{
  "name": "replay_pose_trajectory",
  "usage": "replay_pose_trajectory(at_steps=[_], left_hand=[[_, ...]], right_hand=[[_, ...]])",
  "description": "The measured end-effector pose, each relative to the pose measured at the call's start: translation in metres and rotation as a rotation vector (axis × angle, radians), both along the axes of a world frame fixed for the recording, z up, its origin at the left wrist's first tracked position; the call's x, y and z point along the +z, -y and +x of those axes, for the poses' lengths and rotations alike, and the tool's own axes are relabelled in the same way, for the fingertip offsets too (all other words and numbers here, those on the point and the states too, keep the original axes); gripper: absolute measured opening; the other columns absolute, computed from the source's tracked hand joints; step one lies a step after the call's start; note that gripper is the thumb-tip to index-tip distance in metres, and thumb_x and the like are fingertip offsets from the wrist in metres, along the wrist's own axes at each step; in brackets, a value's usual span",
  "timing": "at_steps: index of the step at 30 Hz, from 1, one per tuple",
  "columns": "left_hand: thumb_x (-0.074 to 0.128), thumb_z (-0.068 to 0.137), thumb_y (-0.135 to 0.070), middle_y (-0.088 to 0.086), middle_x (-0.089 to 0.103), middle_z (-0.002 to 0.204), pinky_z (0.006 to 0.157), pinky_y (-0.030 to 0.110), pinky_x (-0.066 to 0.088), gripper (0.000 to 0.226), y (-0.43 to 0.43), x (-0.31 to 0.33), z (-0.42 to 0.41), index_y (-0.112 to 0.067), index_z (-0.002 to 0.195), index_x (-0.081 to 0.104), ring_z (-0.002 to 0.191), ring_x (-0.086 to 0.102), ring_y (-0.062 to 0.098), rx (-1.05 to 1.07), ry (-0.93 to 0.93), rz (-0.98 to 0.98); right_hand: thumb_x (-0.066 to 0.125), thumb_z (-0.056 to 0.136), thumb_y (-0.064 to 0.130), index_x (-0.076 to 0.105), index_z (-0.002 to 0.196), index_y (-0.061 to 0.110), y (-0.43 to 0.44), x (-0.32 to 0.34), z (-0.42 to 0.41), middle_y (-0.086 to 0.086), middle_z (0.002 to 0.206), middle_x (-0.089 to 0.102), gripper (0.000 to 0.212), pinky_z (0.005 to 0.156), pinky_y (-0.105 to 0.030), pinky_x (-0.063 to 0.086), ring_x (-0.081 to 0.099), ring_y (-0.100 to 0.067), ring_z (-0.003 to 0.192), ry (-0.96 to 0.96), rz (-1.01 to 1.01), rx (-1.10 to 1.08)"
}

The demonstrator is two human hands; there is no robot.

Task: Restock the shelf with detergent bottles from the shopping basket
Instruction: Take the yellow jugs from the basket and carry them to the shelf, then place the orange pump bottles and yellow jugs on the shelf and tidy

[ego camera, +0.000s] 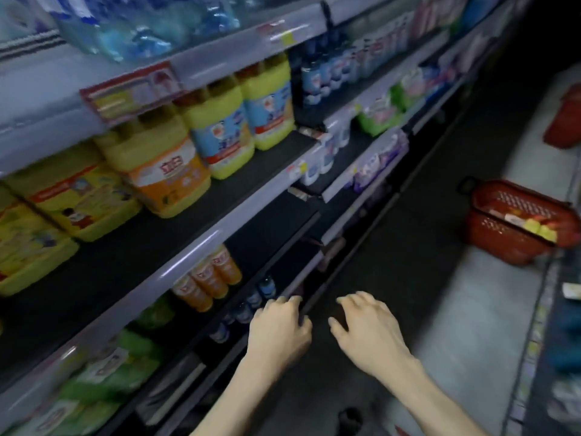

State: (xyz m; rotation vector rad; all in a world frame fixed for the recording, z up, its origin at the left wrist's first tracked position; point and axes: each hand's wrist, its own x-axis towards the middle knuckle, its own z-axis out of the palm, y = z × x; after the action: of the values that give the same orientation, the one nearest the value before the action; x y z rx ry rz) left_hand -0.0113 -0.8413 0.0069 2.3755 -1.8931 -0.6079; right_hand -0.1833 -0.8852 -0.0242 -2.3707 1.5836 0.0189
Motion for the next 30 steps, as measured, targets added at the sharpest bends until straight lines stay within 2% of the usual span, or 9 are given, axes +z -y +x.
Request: replay_pose_trajectory(at_steps=[7, 10, 13, 17, 23, 30], left_hand=[[0.048, 0.097, -0.037, -0.001, 0.067, 0.13, 0.099, 0.041, 0.051, 0.047, 0.068, -0.036, -0.078, -0.025, 0.141, 0.059, 0.123, 0.062, 0.027, -0.17, -0.012, 0.145], [0.048, 0.098, -0.035, -0.002, 0.065, 0.137, 0.103, 0.043, 0.051, 0.049, 0.095, -0.05, -0.1, -0.025, 0.146, 0.057, 0.129, 0.058, 0.026, -0.283, -0.036, 0.212], [0.049, 0.098, -0.035, 0.001, 0.065, 0.134, 0.101, 0.043, 0.051, 0.045, 0.13, -0.063, -0.118, -0.024, 0.141, 0.059, 0.128, 0.058, 0.028, -0.361, -0.04, 0.282], [0.051, 0.096, -0.035, 0.006, 0.068, 0.123, 0.096, 0.042, 0.054, 0.033, 0.193, -0.083, -0.136, -0.019, 0.121, 0.065, 0.12, 0.062, 0.032, -0.425, -0.024, 0.326], [0.053, 0.098, -0.037, 0.005, 0.07, 0.126, 0.096, 0.039, 0.055, 0.036, 0.309, -0.1, -0.166, -0.019, 0.126, 0.065, 0.119, 0.065, 0.029, -0.522, -0.027, 0.333], [0.053, 0.099, -0.038, 0.006, 0.071, 0.127, 0.097, 0.04, 0.056, 0.039, 0.423, -0.103, -0.199, -0.019, 0.131, 0.064, 0.119, 0.066, 0.028, -0.65, -0.019, 0.384]], right_hand=[[0.049, 0.1, 0.053, 0.062, 0.141, 0.021, 0.043, -0.031, -0.087, 0.001, 0.138, 0.066, 0.054, 0.109, -0.04, 0.047, 0.056, -0.022, 0.134, -0.037, 0.141, -0.172], [0.049, 0.1, 0.052, 0.062, 0.139, 0.022, 0.061, -0.047, -0.106, 0.001, 0.136, 0.066, 0.052, 0.108, -0.04, 0.047, 0.056, -0.022, 0.133, -0.041, 0.197, -0.228], [0.049, 0.1, 0.051, 0.063, 0.137, 0.021, 0.085, -0.06, -0.118, -0.001, 0.136, 0.066, 0.05, 0.108, -0.041, 0.046, 0.056, -0.024, 0.132, -0.035, 0.243, -0.271], [0.046, 0.1, 0.049, 0.06, 0.138, 0.019, 0.132, -0.074, -0.13, -0.004, 0.139, 0.062, 0.05, 0.11, -0.041, 0.043, 0.053, -0.027, 0.134, -0.093, 0.309, -0.279], [0.047, 0.101, 0.044, 0.061, 0.134, 0.016, 0.217, -0.081, -0.146, -0.008, 0.136, 0.064, 0.046, 0.11, -0.041, 0.043, 0.055, -0.031, 0.131, -0.11, 0.375, -0.377], [0.048, 0.099, 0.047, 0.062, 0.134, 0.02, 0.314, -0.083, -0.175, -0.004, 0.133, 0.065, 0.045, 0.108, -0.038, 0.045, 0.057, -0.027, 0.13, -0.046, 0.406, -0.563]])
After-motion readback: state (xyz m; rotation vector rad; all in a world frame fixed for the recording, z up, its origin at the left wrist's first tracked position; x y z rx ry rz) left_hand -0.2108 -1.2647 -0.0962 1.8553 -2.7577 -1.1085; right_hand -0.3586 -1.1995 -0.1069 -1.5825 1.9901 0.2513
